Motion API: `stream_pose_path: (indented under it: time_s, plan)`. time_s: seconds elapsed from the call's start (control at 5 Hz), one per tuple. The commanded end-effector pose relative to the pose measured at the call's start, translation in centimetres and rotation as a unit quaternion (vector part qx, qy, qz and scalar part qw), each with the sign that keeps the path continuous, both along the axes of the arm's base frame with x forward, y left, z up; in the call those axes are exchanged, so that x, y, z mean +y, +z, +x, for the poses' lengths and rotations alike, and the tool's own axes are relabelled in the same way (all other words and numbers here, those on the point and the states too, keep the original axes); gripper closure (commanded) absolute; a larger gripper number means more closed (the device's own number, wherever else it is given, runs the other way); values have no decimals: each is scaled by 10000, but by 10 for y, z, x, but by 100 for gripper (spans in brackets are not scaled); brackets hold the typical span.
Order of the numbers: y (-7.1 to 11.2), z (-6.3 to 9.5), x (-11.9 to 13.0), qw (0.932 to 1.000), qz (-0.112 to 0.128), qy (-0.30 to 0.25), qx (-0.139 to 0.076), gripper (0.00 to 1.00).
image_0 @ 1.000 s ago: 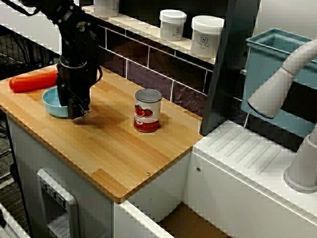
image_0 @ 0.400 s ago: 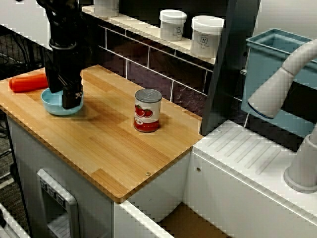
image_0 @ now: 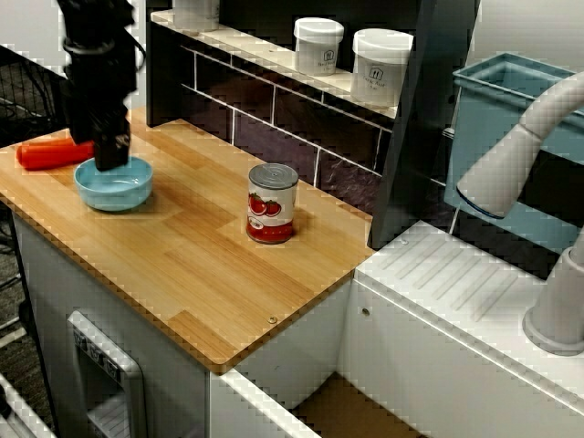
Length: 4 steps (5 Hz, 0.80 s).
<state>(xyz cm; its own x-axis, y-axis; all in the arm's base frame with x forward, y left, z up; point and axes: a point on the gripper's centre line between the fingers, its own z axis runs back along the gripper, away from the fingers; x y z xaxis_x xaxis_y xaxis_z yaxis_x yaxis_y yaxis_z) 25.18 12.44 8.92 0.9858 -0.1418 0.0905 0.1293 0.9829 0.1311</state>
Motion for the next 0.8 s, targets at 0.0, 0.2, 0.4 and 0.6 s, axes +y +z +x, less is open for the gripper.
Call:
stream_pose_path:
  time_s: [0.0, 0.2, 0.4, 0.6]
  plan:
    - [43, -13, 36, 9994, -36, 25, -347, 0]
    - [48, -16, 52, 9993, -104, 85, -362, 0]
    - [44, -13, 69, 9993, -65, 193, -323, 0]
    - [42, -13, 87, 9984, 28, 357, -438, 0]
